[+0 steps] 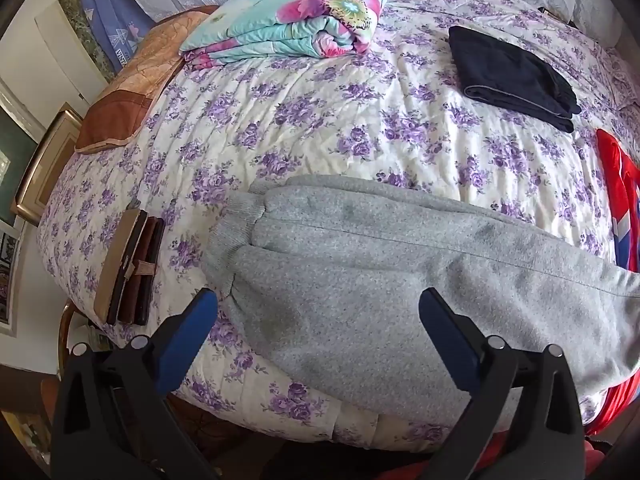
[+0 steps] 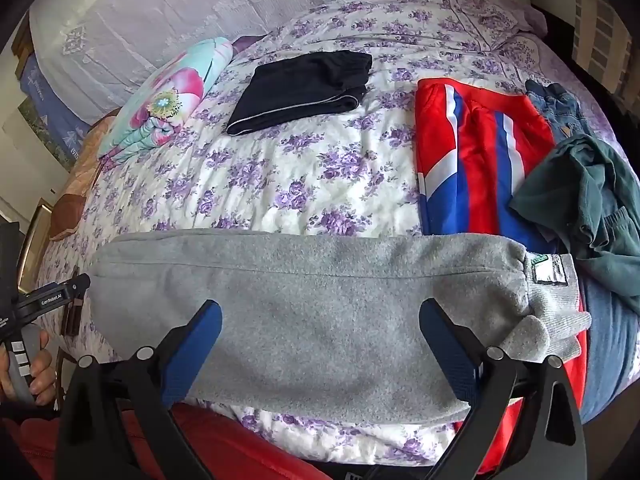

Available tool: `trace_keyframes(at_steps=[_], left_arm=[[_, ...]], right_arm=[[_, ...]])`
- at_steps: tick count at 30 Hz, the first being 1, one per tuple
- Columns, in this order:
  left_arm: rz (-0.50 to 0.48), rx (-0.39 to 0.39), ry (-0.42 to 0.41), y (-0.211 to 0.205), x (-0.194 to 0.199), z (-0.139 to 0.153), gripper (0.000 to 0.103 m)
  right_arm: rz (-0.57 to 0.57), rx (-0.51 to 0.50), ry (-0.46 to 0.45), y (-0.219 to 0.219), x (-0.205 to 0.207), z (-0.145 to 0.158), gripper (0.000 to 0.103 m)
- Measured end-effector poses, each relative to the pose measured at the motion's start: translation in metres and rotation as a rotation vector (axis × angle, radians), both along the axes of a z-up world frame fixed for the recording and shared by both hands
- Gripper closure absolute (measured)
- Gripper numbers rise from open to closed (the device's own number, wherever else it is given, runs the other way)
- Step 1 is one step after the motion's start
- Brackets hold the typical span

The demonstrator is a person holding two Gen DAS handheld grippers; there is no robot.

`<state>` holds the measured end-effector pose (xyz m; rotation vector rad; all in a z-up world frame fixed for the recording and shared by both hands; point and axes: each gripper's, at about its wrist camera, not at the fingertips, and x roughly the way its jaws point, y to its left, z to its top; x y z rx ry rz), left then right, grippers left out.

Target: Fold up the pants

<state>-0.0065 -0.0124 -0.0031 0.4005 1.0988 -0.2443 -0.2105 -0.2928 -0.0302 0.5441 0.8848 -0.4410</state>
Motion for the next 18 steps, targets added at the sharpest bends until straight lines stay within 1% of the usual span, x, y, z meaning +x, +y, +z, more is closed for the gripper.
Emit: trace_keyframes(at_steps=[1, 18], left_arm=[[-0.004, -0.008, 0.008, 0.003, 0.005, 0.000, 0.005], [-0.003, -0.011, 0.017, 0.004, 0.011, -0.002, 0.005]], right_arm=[[-0.001, 0.000, 0.000, 0.000, 0.000, 0.000, 0.004], [0.008, 0.011, -0.001, -0.002, 0.009, -0.005, 0.004]])
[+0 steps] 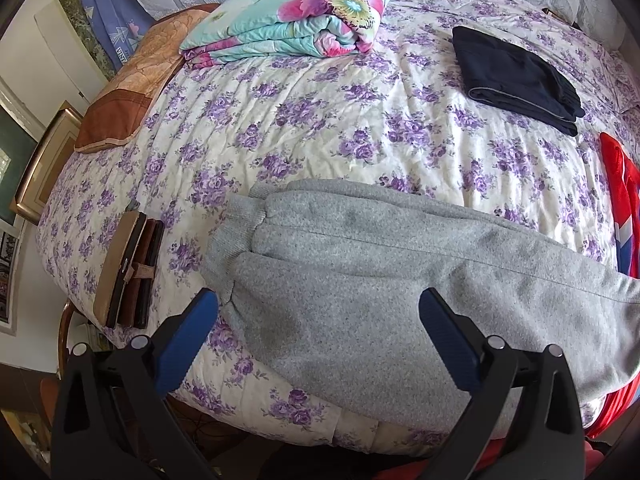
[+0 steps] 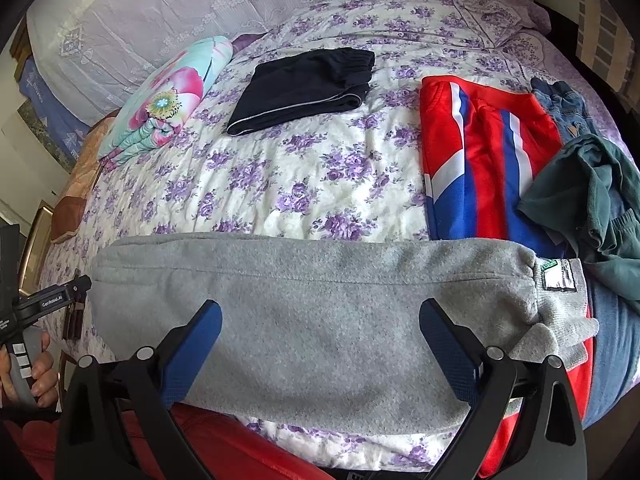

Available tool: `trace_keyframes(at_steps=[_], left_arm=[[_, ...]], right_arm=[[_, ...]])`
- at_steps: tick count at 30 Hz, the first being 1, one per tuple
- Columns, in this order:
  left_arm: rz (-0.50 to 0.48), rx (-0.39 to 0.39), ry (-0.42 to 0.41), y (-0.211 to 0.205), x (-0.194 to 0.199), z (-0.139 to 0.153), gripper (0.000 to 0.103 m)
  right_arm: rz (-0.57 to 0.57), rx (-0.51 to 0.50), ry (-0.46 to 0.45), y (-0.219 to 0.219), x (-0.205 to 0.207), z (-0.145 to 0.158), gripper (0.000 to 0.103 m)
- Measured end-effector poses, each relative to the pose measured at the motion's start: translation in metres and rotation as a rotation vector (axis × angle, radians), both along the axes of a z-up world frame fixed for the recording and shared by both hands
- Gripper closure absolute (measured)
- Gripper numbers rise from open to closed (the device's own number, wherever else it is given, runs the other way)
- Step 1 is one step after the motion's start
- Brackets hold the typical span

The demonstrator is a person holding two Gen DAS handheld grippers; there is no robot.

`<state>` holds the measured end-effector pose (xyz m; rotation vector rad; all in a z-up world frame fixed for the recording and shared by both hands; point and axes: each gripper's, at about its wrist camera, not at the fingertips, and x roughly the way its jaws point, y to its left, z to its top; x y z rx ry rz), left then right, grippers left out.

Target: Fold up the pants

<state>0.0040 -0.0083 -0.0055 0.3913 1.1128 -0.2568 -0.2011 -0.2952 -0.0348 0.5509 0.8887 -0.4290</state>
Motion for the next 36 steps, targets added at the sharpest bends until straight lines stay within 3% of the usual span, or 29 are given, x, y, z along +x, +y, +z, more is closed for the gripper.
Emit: trace_keyframes(at_steps=[36], left_arm=[[0.009, -0.001, 0.012, 0.0006, 0.0061, -0.0013, 0.005]], right_arm=[[0.006, 0.007, 0.003, 0.0021, 0.0072, -0.0001, 0.004]])
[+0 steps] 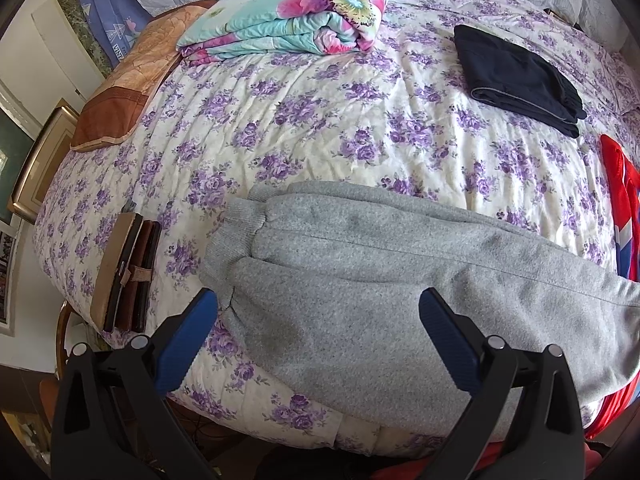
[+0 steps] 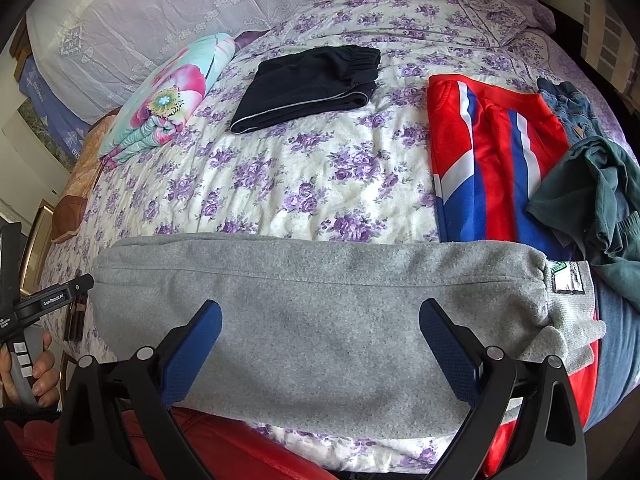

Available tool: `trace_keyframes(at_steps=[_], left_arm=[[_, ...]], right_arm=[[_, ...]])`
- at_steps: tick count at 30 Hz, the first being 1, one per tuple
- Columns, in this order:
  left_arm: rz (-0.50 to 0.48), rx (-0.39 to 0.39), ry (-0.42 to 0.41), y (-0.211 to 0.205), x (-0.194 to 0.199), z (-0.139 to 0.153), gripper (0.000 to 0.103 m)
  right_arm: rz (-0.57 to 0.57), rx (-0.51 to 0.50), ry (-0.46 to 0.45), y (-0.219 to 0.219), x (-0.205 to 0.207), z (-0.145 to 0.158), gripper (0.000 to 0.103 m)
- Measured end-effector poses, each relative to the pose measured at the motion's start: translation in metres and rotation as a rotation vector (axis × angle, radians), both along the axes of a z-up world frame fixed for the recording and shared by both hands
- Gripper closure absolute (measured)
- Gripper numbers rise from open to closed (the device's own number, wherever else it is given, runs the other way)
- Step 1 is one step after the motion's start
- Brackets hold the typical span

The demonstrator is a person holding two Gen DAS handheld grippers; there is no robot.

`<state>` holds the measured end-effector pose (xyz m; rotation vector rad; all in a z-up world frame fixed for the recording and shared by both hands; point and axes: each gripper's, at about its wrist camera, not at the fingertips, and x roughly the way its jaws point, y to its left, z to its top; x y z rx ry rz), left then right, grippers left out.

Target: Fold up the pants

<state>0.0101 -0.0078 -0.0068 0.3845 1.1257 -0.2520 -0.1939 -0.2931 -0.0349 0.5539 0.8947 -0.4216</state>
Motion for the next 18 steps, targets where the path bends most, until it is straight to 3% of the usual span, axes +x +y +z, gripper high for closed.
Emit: trace_keyframes(at_steps=[18], left_arm=[[-0.003, 0.004, 0.027, -0.007, 0.010, -0.005, 0.005]], right_arm=[[-0.009, 0.010, 0.016, 0.002, 0.009, -0.006, 0.004]])
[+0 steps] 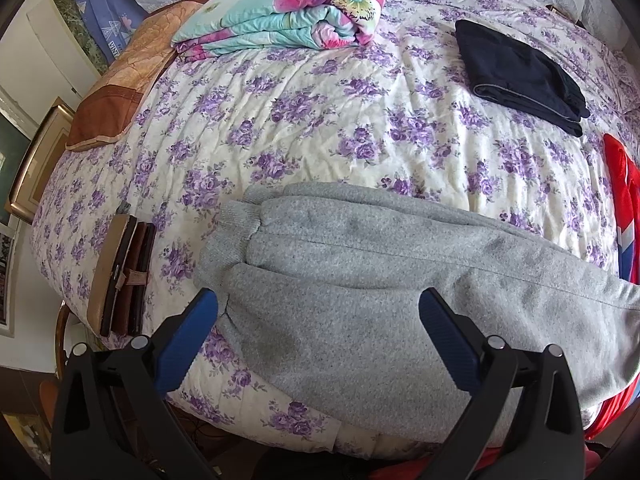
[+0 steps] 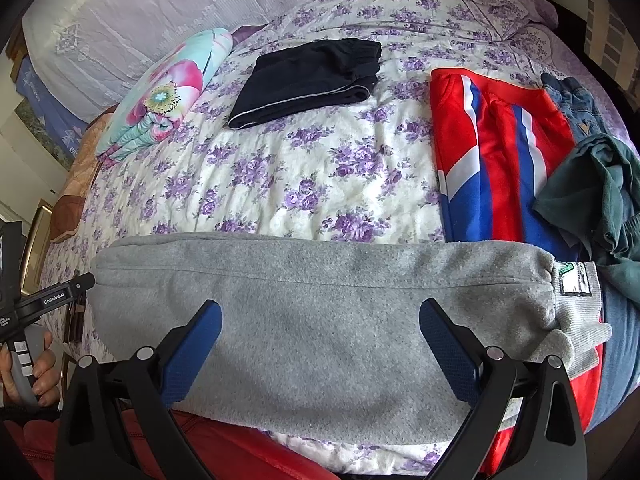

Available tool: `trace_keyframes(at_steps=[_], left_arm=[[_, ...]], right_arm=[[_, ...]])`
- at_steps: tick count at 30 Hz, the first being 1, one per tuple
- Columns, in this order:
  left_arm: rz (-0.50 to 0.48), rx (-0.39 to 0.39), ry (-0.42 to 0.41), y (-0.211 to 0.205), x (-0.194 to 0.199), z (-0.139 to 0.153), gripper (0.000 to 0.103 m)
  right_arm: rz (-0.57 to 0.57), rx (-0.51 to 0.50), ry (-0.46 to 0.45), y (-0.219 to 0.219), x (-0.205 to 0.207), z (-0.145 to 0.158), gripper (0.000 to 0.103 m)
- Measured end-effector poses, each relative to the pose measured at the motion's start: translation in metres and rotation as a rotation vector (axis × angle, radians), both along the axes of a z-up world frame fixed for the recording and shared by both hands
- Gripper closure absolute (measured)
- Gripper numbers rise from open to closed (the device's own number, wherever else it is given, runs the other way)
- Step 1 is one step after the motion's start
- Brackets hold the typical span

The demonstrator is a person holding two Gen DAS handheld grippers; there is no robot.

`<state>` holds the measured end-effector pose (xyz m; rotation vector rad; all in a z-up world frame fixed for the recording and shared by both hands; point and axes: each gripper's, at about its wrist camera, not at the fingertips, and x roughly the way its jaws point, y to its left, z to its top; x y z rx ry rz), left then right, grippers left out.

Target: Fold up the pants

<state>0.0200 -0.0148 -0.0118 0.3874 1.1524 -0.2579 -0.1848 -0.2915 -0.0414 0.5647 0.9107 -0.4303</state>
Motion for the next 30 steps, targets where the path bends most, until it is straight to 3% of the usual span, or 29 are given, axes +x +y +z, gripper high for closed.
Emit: trace_keyframes(at_steps=[30], left_arm=[[-0.014, 0.005, 0.019, -0.011, 0.009, -0.010, 0.005]], right_arm=[[-0.011, 0.018, 0.018, -0.009, 0.005, -0.003, 0.004]])
